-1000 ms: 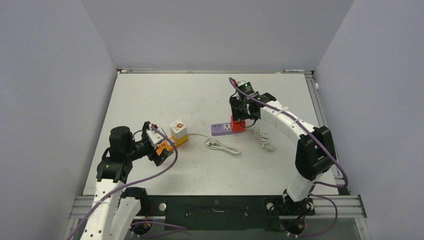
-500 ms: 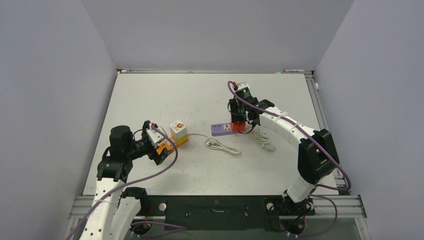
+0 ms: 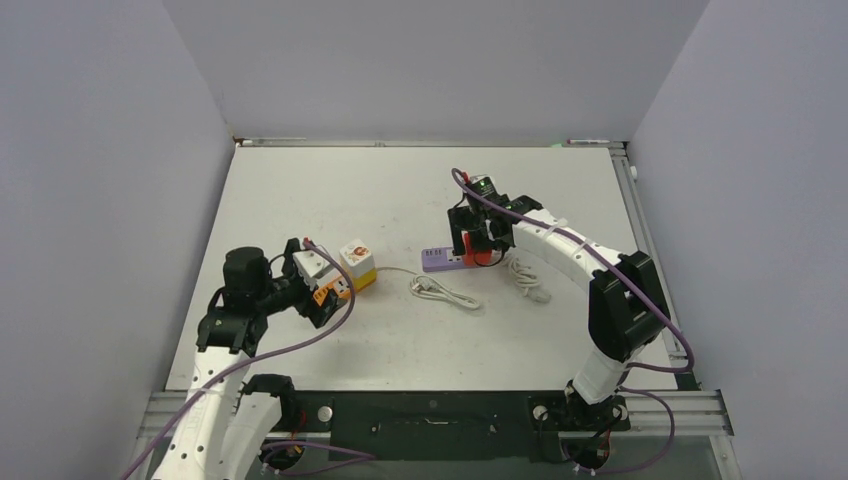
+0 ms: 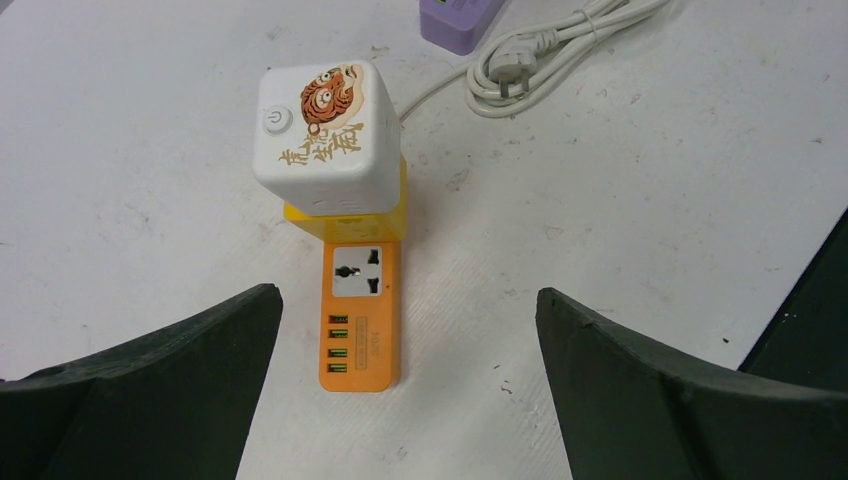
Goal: Insert the plug
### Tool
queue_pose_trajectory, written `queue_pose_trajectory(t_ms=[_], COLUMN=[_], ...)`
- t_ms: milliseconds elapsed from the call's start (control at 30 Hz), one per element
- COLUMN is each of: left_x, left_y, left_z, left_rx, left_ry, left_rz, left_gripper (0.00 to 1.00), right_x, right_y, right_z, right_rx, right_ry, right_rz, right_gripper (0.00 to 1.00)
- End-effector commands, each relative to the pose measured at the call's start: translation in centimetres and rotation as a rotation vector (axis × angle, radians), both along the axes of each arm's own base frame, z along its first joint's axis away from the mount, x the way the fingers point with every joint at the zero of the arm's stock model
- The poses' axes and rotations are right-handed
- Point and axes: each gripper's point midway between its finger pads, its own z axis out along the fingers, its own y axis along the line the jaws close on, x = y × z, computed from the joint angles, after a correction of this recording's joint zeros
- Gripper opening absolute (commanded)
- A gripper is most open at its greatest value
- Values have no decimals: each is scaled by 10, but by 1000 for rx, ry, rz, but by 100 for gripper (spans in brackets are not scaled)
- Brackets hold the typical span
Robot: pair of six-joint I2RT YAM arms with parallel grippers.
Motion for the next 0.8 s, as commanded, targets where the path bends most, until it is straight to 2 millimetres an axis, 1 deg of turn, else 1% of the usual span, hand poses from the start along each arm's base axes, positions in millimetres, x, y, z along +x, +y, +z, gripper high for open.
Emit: queue_pose_trajectory(t_ms=[0, 67, 133, 267, 367, 500, 567, 633, 700, 767], left_x=[12, 13, 14, 18, 22, 32, 41, 53, 65, 78], left_y=[0, 0, 1, 1, 2, 10, 17, 27, 39, 49], left_z=[27, 31, 34, 39, 45, 53, 56, 57, 57, 54], left_rx=[-27, -34, -41, -56, -68, -81, -89, -109, -125, -140], left_ry=[-60, -63, -58, -39, -35, -17, -8, -1, 3, 14], left_rz=[35, 43, 54, 77, 106, 187, 250, 332, 413, 487], left_gripper=[96, 96, 96, 96, 96, 96, 96, 96, 96, 96], right_x=[-20, -19, -18, -14, -9, -5, -1, 6, 14, 21], right_y=[1, 4, 6, 12, 14, 7, -2, -19, -43, -76], right_z=[8, 19, 31, 53, 74, 106, 124, 136, 143, 141], right_rx=[-5, 13, 36, 78, 97, 101, 115, 126, 142, 144], right_ry=[75, 51, 29, -15, -56, -121, -180, -250, -318, -370], right_rz=[19, 20, 24, 36, 44, 34, 8, -42, -115, -213], right_gripper=[90, 99, 90, 90, 90, 90, 90, 90, 90, 90])
